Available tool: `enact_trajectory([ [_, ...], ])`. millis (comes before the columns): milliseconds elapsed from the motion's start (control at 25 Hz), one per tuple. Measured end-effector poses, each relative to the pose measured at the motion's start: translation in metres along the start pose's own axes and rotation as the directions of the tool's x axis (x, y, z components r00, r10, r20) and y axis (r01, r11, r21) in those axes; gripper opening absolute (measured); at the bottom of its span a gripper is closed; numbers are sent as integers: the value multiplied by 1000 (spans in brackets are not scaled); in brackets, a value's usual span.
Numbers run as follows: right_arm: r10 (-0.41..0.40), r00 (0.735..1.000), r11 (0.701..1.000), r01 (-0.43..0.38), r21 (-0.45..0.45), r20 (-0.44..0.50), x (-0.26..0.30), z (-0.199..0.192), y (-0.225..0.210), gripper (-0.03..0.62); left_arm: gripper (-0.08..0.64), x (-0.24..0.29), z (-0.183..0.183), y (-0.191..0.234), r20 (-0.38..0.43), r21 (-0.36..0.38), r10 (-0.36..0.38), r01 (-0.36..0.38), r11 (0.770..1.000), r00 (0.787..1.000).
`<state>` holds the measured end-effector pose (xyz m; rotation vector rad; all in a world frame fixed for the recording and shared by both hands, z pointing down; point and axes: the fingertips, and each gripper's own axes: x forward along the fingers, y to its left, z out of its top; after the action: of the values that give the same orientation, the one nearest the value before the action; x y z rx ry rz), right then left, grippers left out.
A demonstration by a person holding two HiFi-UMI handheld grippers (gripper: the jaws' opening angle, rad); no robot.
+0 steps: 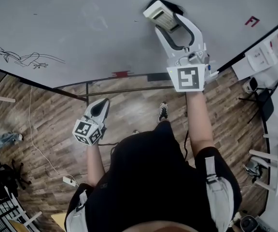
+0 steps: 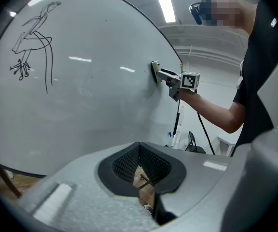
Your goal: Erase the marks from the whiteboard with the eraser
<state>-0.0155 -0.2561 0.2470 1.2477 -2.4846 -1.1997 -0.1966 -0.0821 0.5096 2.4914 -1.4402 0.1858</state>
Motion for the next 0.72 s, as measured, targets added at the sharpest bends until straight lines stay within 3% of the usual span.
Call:
enact_trajectory([
  [400, 157, 985, 987, -158, 2, 69, 31, 23, 75, 225, 11, -18, -6, 15, -2, -19, 57, -58, 998, 998],
  [720, 312, 945, 950, -313, -8, 100, 49, 31, 141, 225, 11, -25, -8, 22, -2, -31, 93, -93, 995, 996],
])
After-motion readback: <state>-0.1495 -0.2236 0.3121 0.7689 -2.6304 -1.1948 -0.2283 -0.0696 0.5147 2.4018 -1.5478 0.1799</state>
